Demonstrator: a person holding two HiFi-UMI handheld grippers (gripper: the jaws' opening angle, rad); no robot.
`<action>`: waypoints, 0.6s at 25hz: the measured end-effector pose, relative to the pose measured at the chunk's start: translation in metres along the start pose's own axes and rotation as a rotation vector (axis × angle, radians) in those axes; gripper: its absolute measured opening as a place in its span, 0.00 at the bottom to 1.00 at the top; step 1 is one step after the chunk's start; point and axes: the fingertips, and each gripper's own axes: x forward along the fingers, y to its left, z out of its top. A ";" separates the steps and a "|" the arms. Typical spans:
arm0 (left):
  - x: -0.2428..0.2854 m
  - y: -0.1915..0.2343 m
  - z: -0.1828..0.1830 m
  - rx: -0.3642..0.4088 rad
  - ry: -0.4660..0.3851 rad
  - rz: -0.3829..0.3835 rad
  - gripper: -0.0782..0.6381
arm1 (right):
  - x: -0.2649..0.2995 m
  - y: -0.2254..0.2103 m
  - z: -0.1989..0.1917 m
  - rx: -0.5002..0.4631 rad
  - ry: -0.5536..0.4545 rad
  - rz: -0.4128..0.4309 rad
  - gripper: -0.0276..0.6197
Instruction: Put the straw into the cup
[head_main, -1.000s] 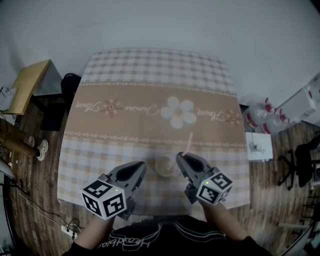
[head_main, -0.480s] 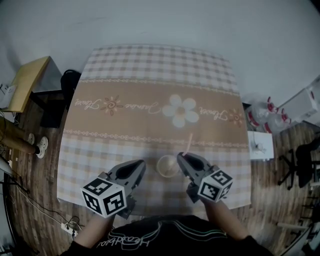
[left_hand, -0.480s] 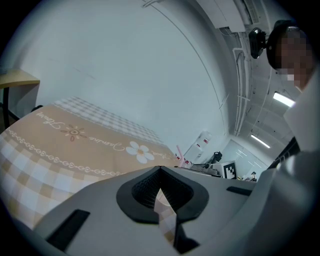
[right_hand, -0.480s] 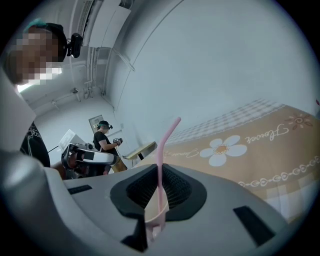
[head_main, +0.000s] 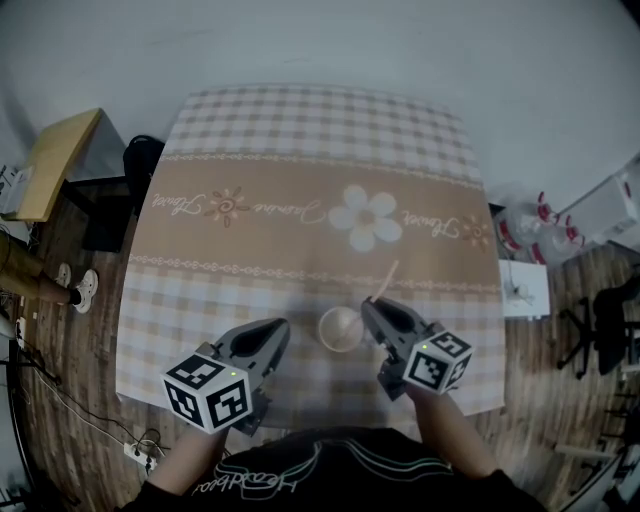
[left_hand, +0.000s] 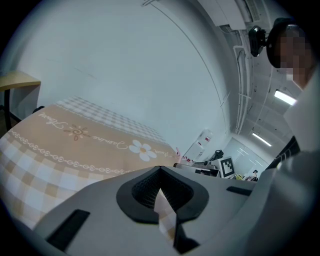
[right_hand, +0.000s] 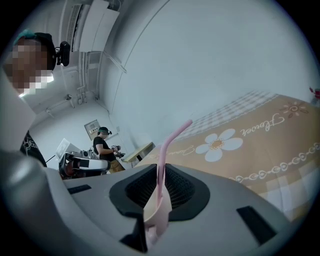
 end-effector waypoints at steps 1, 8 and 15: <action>-0.002 0.001 0.000 0.000 -0.002 0.003 0.10 | -0.001 -0.001 0.000 0.006 -0.002 -0.002 0.12; -0.019 -0.004 0.000 0.005 -0.027 -0.002 0.10 | -0.012 -0.003 0.005 0.067 -0.043 -0.041 0.23; -0.035 -0.015 -0.009 0.027 -0.016 -0.008 0.10 | -0.045 0.006 0.014 0.023 -0.129 -0.126 0.23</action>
